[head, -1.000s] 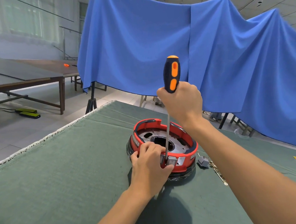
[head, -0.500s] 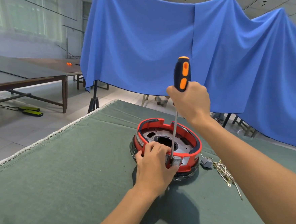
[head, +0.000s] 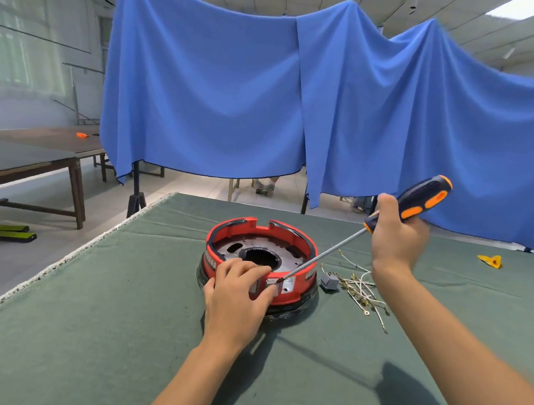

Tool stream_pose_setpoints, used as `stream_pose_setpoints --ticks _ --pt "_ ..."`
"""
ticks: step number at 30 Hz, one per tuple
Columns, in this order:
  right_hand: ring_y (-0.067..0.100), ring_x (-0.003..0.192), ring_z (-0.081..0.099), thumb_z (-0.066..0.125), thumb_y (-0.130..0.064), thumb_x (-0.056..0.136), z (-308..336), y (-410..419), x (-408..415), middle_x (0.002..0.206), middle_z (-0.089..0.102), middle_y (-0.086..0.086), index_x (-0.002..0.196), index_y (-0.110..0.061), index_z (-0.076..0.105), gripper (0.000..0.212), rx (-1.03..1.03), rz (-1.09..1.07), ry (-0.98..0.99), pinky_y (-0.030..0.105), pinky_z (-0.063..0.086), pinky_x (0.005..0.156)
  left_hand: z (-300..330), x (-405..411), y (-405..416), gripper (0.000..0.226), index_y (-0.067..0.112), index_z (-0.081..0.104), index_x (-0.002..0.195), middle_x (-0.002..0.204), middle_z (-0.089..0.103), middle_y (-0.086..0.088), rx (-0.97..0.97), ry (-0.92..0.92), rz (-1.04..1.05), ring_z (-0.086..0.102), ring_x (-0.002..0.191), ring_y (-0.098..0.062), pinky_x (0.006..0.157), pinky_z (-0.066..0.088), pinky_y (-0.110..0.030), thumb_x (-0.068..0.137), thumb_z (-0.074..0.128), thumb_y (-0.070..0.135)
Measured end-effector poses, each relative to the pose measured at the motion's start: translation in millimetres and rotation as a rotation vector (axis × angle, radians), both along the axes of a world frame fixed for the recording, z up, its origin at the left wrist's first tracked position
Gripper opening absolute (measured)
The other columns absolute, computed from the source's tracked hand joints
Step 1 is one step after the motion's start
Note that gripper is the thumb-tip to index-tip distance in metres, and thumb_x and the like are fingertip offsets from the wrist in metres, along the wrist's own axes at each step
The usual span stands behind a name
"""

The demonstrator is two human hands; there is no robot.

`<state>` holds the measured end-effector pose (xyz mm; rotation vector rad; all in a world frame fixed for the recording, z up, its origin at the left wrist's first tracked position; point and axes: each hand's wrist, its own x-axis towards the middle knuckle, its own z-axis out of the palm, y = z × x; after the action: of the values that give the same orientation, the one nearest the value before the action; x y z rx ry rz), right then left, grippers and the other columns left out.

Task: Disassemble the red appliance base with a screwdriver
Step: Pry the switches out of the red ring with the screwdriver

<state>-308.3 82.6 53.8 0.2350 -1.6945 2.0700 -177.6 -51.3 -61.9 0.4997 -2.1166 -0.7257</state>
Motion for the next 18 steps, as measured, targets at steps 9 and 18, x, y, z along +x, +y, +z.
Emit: stream_pose_setpoints --ticks 9,18 --pt "0.007 0.035 0.041 0.055 -0.038 0.075 -47 25 -9 0.035 0.051 -0.011 0.054 -0.015 0.052 0.031 -0.254 -0.144 -0.287 0.023 0.036 0.044 -1 0 2 0.027 0.033 0.07 0.106 0.104 0.052 0.026 -0.013 0.043 0.005 0.037 0.115 0.0 0.097 0.031 -0.038 0.079 0.072 0.032" --pt "0.014 0.045 0.045 0.054 -0.039 0.079 -75 19 -10 0.049 0.054 -0.005 0.054 -0.015 0.053 0.035 -0.327 -0.192 -0.435 0.03 0.034 0.049 -3 -2 2 0.025 0.035 0.069 0.106 0.106 0.053 0.027 -0.017 0.052 -0.002 0.034 0.113 0.005 0.098 0.033 -0.042 0.082 0.063 0.04"
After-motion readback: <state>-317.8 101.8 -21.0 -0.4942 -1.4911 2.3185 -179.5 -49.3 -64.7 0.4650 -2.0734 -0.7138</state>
